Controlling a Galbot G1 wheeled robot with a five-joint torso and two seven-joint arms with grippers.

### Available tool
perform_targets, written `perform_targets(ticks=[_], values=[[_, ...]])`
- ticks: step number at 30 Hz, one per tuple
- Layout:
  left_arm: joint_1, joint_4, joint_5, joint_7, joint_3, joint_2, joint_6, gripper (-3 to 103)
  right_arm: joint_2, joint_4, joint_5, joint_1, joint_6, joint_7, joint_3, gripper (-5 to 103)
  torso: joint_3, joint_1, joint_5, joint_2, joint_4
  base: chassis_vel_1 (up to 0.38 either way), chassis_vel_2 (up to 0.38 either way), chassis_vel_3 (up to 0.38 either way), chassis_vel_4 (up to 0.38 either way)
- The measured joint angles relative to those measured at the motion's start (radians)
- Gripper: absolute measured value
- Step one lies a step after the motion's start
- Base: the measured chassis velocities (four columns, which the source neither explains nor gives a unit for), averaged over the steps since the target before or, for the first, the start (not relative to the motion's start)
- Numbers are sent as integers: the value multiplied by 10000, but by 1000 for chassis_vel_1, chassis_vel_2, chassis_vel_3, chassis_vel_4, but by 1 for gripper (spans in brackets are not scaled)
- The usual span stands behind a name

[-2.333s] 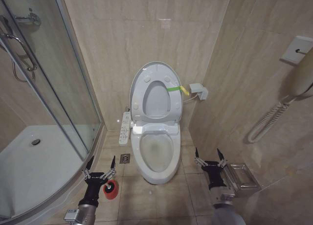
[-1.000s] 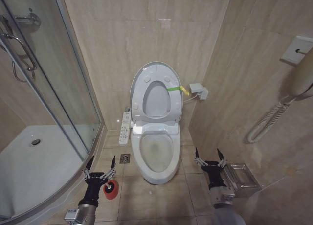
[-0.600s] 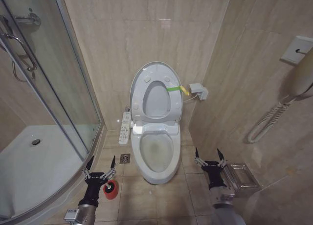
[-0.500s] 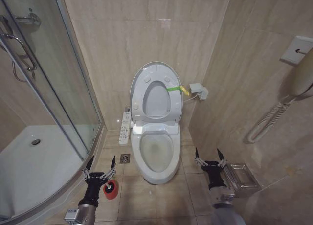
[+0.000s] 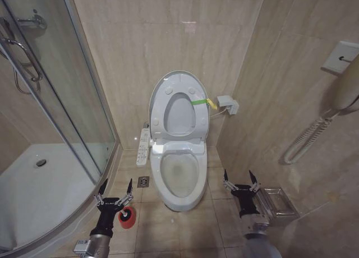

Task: Open the toilet lid, clean the toilet bowl with a toilet brush, close the toilet lid, and flush.

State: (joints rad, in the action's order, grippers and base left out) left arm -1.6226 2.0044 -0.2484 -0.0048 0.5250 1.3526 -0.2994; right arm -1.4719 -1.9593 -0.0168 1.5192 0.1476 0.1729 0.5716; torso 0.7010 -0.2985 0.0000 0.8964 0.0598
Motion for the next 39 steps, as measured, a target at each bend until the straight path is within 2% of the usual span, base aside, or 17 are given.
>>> perform_targets(ticks=[39], values=[[0,0,0,0,0,0,0,99,0,0,0,0,0,0,0,100,0,0,0,0,0,0,0,0,0]])
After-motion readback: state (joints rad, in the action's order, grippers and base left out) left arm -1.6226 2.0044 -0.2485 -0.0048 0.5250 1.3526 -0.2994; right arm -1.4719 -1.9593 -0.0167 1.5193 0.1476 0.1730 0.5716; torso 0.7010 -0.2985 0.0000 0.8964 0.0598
